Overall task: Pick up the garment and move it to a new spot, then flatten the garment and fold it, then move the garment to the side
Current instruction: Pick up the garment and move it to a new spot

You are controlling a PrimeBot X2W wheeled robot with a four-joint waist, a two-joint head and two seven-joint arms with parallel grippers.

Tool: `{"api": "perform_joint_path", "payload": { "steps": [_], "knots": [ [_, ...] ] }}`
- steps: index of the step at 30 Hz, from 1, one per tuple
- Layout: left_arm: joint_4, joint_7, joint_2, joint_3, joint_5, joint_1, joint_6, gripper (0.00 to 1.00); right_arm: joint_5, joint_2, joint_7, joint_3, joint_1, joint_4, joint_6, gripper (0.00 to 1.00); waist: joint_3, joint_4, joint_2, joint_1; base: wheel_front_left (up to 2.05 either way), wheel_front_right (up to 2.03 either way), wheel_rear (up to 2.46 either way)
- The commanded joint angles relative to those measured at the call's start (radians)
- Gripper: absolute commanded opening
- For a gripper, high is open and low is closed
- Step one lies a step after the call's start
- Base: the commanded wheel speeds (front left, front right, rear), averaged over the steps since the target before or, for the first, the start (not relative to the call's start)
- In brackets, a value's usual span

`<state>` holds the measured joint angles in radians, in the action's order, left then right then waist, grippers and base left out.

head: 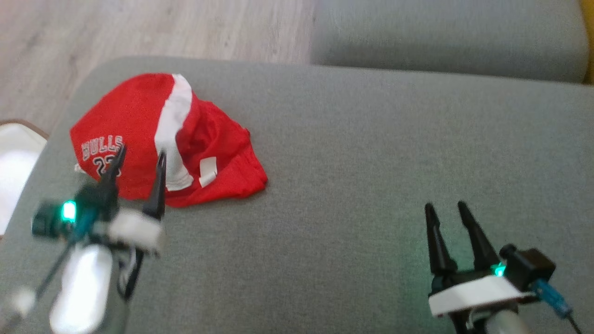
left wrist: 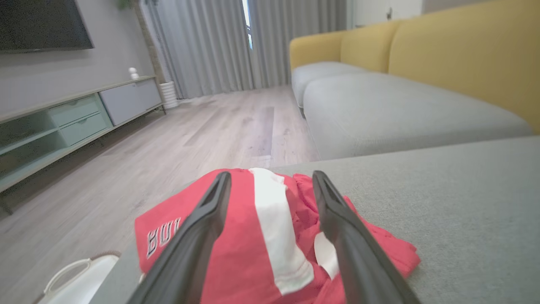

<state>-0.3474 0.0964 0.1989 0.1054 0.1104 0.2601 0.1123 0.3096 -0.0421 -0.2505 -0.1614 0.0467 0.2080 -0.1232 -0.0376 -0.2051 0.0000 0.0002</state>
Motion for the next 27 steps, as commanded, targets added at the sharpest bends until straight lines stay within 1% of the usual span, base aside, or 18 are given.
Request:
{"api": "perform_joint_path", "payload": {
  "steps": [1, 2, 6, 10, 13, 16, 17, 18, 23, 27],
  "knots": [
    [-0.005, -0.061, 0.05, -0.001, -0.016, 0.122, 0.008, 1.0, -0.009, -0.008, -0.011, -0.011, -0.068, -0.041, -0.008, 1.0, -0.051, 0.019, 0.0, -0.0002, 0.0, 0.0, 0.0],
    [-0.005, -0.061, 0.05, -0.001, -0.016, 0.122, 0.008, 1.0, -0.009, -0.008, -0.011, -0.011, -0.068, -0.041, -0.008, 1.0, -0.051, 0.019, 0.0, -0.0002, 0.0, 0.0, 0.0],
    [-0.112, -0.215, 0.115, 0.059, -0.006, 0.276, 0.016, 1.0, -0.012, -0.008, -0.011, -0.002, -0.1, -0.054, -0.008, 1.0, -0.104, 0.043, 0.0, -0.0002, 0.0, 0.0, 0.0],
    [-0.204, -0.328, 0.165, 0.123, 0.018, 0.366, 0.018, 1.0, -0.01, -0.008, -0.011, -0.001, -0.128, -0.065, -0.008, 1.0, -0.145, 0.07, 0.0, -0.0002, 0.0, 0.0, 0.0],
    [-0.26, -0.378, 0.194, 0.152, 0.043, 0.396, 0.018, 1.0, -0.007, -0.008, -0.011, -0.002, -0.142, -0.07, -0.008, 1.0, -0.163, 0.088, 0.0, -0.0002, 0.0, 0.0, 0.0],
    [-0.292, -0.377, 0.213, 0.159, 0.061, 0.41, 0.018, 1.0, -0.004, -0.008, -0.011, -0.003, -0.149, -0.071, -0.008, 1.0, -0.172, 0.102, 0.0, -0.0002, 0.0, 0.0, 0.0],
    [-0.3, -0.371, 0.215, 0.157, 0.068, 0.412, 0.018, 0.61, -0.003, -0.008, -0.011, -0.003, -0.151, -0.07, -0.008, 1.0, -0.173, 0.105, 0.0, -0.0002, 0.0, 0.0, 0.0],
    [-0.304, -0.358, 0.216, 0.156, 0.072, 0.414, 0.018, 0.0, -0.002, -0.008, -0.011, -0.002, -0.152, -0.069, -0.008, 1.0, -0.172, 0.108, 0.0, -0.0002, 0.0, 0.0, 0.0],
    [-0.286, -0.262, 0.21, 0.142, 0.096, 0.41, 0.013, 0.0, 0.001, -0.008, -0.011, -0.006, -0.144, -0.057, -0.008, 1.0, -0.14, 0.119, 0.0, -0.0002, 0.0, 0.0, 0.0],
    [-0.228, -0.184, 0.174, 0.091, 0.164, 0.409, 0.005, 0.0, 0.001, -0.008, -0.011, -0.01, -0.133, -0.05, -0.008, 1.0, -0.096, 0.127, 0.0, -0.0002, 0.0, 0.0, 0.0]
  ]
}}
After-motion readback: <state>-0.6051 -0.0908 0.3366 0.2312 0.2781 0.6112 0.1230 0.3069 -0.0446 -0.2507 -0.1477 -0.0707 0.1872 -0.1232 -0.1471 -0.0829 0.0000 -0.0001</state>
